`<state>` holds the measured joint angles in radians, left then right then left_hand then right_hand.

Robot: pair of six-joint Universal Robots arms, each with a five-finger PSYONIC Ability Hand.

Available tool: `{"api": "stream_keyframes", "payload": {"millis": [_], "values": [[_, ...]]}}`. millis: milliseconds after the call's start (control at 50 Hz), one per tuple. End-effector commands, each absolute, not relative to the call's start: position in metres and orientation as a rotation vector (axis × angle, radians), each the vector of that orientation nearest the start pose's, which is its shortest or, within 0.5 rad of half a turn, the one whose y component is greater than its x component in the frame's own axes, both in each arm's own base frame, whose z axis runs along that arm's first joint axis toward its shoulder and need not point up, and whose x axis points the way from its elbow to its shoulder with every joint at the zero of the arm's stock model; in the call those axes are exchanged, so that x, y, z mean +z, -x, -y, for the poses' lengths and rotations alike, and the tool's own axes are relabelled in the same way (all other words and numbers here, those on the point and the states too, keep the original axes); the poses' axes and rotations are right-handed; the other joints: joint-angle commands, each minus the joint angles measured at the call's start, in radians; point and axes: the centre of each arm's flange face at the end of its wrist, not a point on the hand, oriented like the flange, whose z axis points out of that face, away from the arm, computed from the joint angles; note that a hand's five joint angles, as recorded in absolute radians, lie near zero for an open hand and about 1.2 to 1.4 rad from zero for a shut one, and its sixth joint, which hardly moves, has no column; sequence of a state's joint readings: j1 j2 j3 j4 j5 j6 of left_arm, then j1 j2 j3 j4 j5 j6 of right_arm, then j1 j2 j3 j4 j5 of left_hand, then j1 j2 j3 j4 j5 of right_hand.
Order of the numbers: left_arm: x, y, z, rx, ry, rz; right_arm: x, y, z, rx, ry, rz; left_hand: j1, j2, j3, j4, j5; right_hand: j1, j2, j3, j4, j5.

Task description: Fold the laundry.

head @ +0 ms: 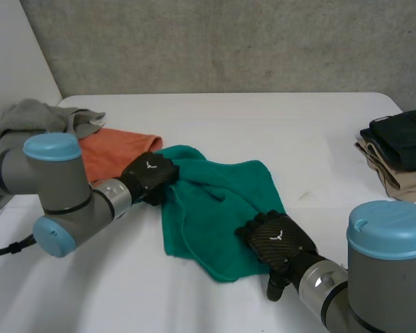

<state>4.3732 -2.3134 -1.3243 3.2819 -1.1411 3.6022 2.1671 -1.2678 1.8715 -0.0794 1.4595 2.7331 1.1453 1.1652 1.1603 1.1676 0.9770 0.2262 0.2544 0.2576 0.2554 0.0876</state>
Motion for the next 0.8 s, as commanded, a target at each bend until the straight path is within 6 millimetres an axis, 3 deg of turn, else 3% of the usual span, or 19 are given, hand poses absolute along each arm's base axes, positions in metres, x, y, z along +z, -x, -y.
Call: {"api": "stream_keyframes", "payload": {"millis": [20,100,180,300,340,360,400,420,500,580,640,680,760,780,800], "values": [[0.144,0.295,0.33,-2.003,-1.368,-2.317,0.131,-0.282,0.167,-1.5,1.301,-2.234,0.251,0.231,0.236,0.229,0.245,0.087,0.058,0.055,0.057,0.051],[0.178,0.292,0.323,-2.068,-1.313,-2.282,0.123,-0.286,0.18,-1.534,1.321,-2.251,0.251,0.231,0.236,0.229,0.245,0.262,0.234,0.231,0.233,0.226],[0.214,0.288,0.308,-2.175,-1.25,-2.276,0.125,-0.291,0.193,-1.613,1.338,-2.228,0.251,0.231,0.236,0.229,0.245,1.151,1.122,1.119,1.121,1.115],[0.261,0.279,0.282,-2.35,-1.137,-2.291,0.146,-0.292,0.214,-1.8,1.29,-2.179,0.251,0.231,0.236,0.229,0.245,1.17,1.142,1.139,1.141,1.134],[0.272,0.277,0.275,-2.392,-1.112,-2.286,0.161,-0.289,0.221,-1.872,1.252,-2.17,0.251,0.231,0.236,0.229,0.245,1.17,1.142,1.139,1.141,1.134],[0.283,0.274,0.268,-2.438,-1.09,-2.27,0.183,-0.283,0.229,-1.967,1.194,-2.15,0.251,0.231,0.236,0.229,0.245,1.17,1.142,1.139,1.141,1.134],[0.293,0.271,0.262,-2.481,-1.077,-2.249,0.208,-0.278,0.238,-2.069,1.133,-2.107,0.251,0.231,0.236,0.229,0.245,1.17,1.142,1.139,1.141,1.134],[0.301,0.268,0.257,-2.519,-1.065,-2.23,0.234,-0.275,0.247,-2.17,1.083,-2.04,0.251,0.231,0.236,0.229,0.245,1.17,1.142,1.139,1.141,1.134],[0.316,0.261,0.244,-2.586,-1.033,-2.196,0.287,-0.276,0.258,-2.292,1.065,-1.842,0.251,0.231,0.236,0.229,0.245,1.17,1.142,1.139,1.141,1.134],[0.321,0.254,0.233,-2.608,-0.986,-2.202,0.309,-0.293,0.265,-2.255,1.156,-1.65,0.251,0.231,0.236,0.229,0.245,1.17,1.142,1.139,1.141,1.134],[0.319,0.25,0.227,-2.606,-0.968,-2.212,0.313,-0.307,0.267,-2.21,1.214,-1.54,0.251,0.231,0.236,0.229,0.245,1.17,1.142,1.139,1.141,1.134],[0.318,0.246,0.223,-2.609,-0.952,-2.214,0.304,-0.325,0.265,-2.127,1.282,-1.452,0.251,0.231,0.236,0.229,0.245,1.17,1.142,1.139,1.141,1.134],[0.313,0.241,0.221,-2.604,-0.931,-2.206,0.269,-0.347,0.27,-1.968,1.359,-1.408,0.251,0.231,0.236,0.229,0.245,1.17,1.142,1.139,1.141,1.134],[0.311,0.238,0.221,-2.598,-0.923,-2.205,0.252,-0.352,0.273,-1.91,1.371,-1.432,0.251,0.231,0.236,0.229,0.245,1.17,1.142,1.139,1.141,1.134],[0.311,0.237,0.222,-2.598,-0.914,-2.202,0.243,-0.353,0.276,-1.89,1.374,-1.453,0.251,0.231,0.236,0.229,0.245,0.946,0.918,0.915,0.917,0.91]]}}
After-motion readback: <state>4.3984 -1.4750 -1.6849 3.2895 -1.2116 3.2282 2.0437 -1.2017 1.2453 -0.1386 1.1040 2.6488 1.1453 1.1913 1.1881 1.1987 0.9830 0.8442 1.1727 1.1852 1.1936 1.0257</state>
